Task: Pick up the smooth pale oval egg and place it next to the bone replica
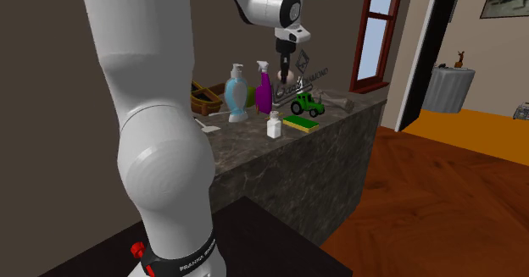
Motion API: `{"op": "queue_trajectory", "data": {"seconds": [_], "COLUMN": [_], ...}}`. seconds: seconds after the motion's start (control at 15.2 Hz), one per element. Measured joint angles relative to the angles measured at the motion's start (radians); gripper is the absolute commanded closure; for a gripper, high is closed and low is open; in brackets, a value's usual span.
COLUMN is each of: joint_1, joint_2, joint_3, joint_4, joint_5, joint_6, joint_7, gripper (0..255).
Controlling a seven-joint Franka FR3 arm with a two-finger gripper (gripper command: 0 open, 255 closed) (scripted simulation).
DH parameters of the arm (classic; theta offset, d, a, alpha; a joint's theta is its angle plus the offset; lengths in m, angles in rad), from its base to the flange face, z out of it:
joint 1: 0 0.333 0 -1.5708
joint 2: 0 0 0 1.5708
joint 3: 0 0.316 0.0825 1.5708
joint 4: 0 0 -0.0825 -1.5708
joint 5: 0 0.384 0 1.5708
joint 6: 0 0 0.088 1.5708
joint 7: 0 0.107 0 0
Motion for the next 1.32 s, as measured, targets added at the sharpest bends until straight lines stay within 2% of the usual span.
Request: {"op": "queue_trajectory", "data": {"seconds": [0.33,1.32], "joint_1": [0.014,0.037], "joint_2": [0.185,0.278], "joint_3": [-0.028,-0.052], "joint_4": [0.198,0.112], "joint_5": [-0.123,-0.18], "joint_6": [-0.044,0.123], "joint_7": [0.027,0.044], "gripper": [255,255]}}
